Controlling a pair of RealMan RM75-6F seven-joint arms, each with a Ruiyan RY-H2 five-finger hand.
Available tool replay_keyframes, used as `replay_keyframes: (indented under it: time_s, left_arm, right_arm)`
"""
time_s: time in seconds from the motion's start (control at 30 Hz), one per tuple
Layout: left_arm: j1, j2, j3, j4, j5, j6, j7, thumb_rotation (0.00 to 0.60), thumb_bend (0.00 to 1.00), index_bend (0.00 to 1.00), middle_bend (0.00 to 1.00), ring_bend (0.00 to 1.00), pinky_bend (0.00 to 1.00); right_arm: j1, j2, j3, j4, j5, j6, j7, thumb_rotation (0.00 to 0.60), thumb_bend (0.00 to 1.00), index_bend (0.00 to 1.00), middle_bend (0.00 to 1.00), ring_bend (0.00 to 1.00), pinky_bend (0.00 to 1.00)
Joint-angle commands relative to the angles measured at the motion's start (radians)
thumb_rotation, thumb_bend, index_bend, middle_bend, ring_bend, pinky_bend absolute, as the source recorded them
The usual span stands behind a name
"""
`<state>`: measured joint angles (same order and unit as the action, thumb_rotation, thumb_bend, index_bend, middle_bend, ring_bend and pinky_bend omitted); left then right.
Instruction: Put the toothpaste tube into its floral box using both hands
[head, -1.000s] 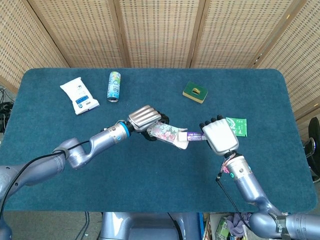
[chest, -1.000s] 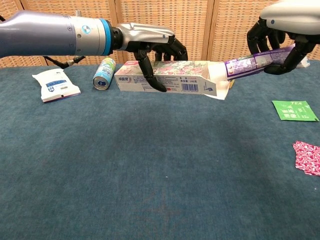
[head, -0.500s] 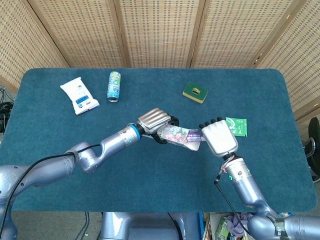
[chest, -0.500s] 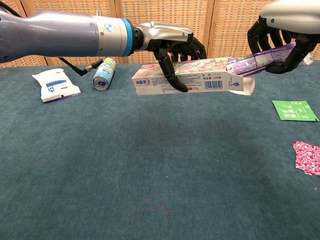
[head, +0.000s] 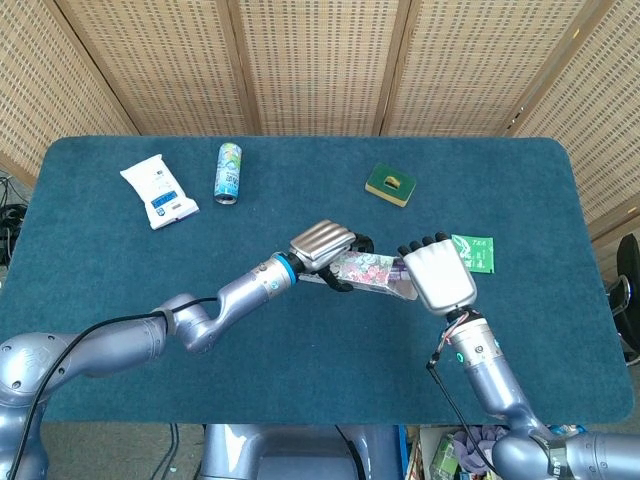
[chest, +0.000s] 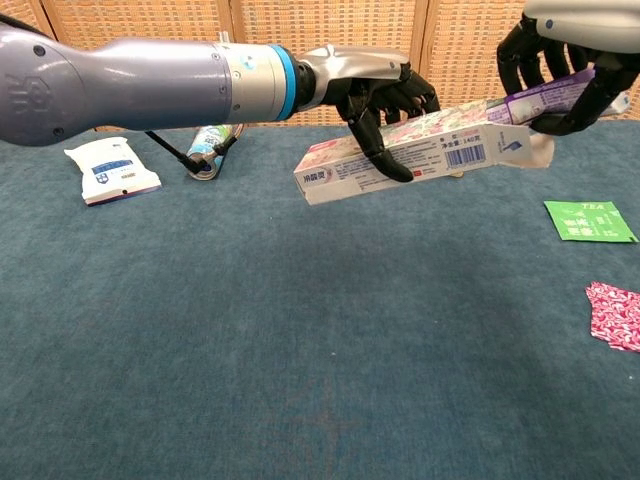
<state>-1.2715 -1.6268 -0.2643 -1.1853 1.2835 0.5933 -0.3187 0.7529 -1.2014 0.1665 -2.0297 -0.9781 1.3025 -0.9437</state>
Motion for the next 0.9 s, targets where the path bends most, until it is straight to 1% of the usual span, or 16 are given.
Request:
replay_keyframes:
  time_s: [0.03, 0.1, 0.17, 0.27, 0.3, 0.37, 0.43, 0.5, 0.53, 0.6, 0.73, 0.8, 0.9]
  left_arm:
    - [0.011, -0.021, -0.009, 0.009, -0.007, 0.015, -0.029, 0.6, 0.33, 0.54, 0.51, 0.47, 0.47]
    - [0.017, -0.038, -0.015, 0.018, -0.006, 0.028, -0.053, 0.6, 0.34, 0.54, 0.51, 0.47, 0.47]
    - [0.024, -0.058, -0.021, 0.03, 0.0, 0.048, -0.082, 0.6, 0.35, 0.54, 0.51, 0.47, 0.47]
    - [0.035, -0.091, -0.035, 0.046, 0.0, 0.076, -0.136, 0.6, 0.36, 0.55, 0.51, 0.47, 0.47]
    - [0.037, -0.099, -0.037, 0.051, 0.001, 0.079, -0.15, 0.6, 0.36, 0.55, 0.51, 0.47, 0.47]
    - [0.039, -0.113, -0.042, 0.057, 0.0, 0.076, -0.186, 0.6, 0.37, 0.55, 0.51, 0.47, 0.47]
    - [0.04, -0.126, -0.05, 0.061, 0.004, 0.073, -0.23, 0.6, 0.37, 0.55, 0.51, 0.47, 0.47]
    - [0.04, -0.135, -0.053, 0.066, 0.009, 0.073, -0.257, 0.6, 0.37, 0.55, 0.51, 0.47, 0.47]
    - [0.04, -0.141, -0.052, 0.073, 0.014, 0.074, -0.268, 0.6, 0.37, 0.55, 0.51, 0.47, 0.47]
    - [0.04, -0.154, -0.05, 0.09, 0.023, 0.077, -0.287, 0.6, 0.37, 0.55, 0.51, 0.47, 0.47]
    - [0.043, -0.197, -0.047, 0.141, 0.038, 0.091, -0.337, 0.6, 0.37, 0.55, 0.51, 0.47, 0.47]
    - [0.045, -0.221, -0.049, 0.168, 0.045, 0.103, -0.37, 0.6, 0.37, 0.55, 0.51, 0.47, 0.47]
    - [0.046, -0.253, -0.049, 0.209, 0.065, 0.13, -0.417, 0.6, 0.37, 0.55, 0.51, 0.47, 0.47]
  right_arm:
    - [-0.007, -0.002, -0.003, -0.006, -0.008, 0.013, -0.001, 0.6, 0.78, 0.6, 0.64, 0.53, 0.45]
    - [-0.009, -0.004, -0.005, -0.011, -0.015, 0.02, -0.005, 0.6, 0.78, 0.59, 0.63, 0.53, 0.45]
    - [-0.009, -0.006, -0.009, -0.015, -0.022, 0.023, -0.011, 0.6, 0.78, 0.55, 0.62, 0.53, 0.45]
    - [-0.01, -0.007, -0.014, -0.023, -0.023, 0.022, -0.017, 0.6, 0.78, 0.44, 0.55, 0.52, 0.45]
    - [-0.01, -0.007, -0.015, -0.024, -0.023, 0.023, -0.02, 0.6, 0.77, 0.4, 0.5, 0.5, 0.45]
    - [-0.01, -0.005, -0.019, -0.025, -0.024, 0.024, -0.031, 0.6, 0.66, 0.31, 0.38, 0.41, 0.4]
    - [-0.012, 0.0, -0.027, -0.028, -0.026, 0.03, -0.051, 0.6, 0.41, 0.15, 0.2, 0.24, 0.25]
    - [-0.016, 0.007, -0.031, -0.035, -0.017, 0.044, -0.078, 0.6, 0.25, 0.04, 0.07, 0.12, 0.12]
    - [-0.017, 0.011, -0.033, -0.04, -0.017, 0.057, -0.099, 0.6, 0.19, 0.01, 0.03, 0.06, 0.07]
    - [-0.02, 0.015, -0.038, -0.044, -0.031, 0.081, -0.132, 0.6, 0.11, 0.0, 0.0, 0.01, 0.01]
    - [-0.039, 0.022, -0.053, -0.063, -0.073, 0.151, -0.21, 0.6, 0.02, 0.0, 0.0, 0.0, 0.0]
    - [-0.048, 0.029, -0.059, -0.08, -0.086, 0.178, -0.241, 0.6, 0.0, 0.0, 0.0, 0.0, 0.0]
    - [-0.063, 0.036, -0.06, -0.094, -0.107, 0.219, -0.276, 0.6, 0.0, 0.0, 0.0, 0.0, 0.0]
